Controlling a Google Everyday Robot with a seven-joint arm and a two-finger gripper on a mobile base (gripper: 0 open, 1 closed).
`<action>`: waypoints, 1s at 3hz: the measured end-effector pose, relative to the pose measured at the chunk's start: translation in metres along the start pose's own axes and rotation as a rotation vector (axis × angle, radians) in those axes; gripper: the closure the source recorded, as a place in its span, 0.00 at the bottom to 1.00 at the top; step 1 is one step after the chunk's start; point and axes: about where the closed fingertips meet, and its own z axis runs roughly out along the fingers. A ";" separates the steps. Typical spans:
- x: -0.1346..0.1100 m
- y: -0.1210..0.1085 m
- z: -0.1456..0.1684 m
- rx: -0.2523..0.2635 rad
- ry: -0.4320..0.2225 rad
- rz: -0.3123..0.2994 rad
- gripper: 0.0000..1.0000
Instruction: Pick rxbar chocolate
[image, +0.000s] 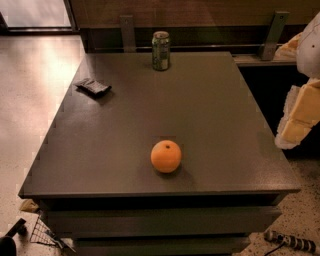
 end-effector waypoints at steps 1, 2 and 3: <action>0.000 0.000 0.000 0.000 0.000 0.000 0.00; -0.002 -0.003 -0.001 0.008 -0.008 0.001 0.00; -0.033 -0.034 -0.003 0.073 -0.081 -0.001 0.00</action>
Offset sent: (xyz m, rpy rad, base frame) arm 0.0257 0.0090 0.0117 0.0614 -0.0730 -0.0022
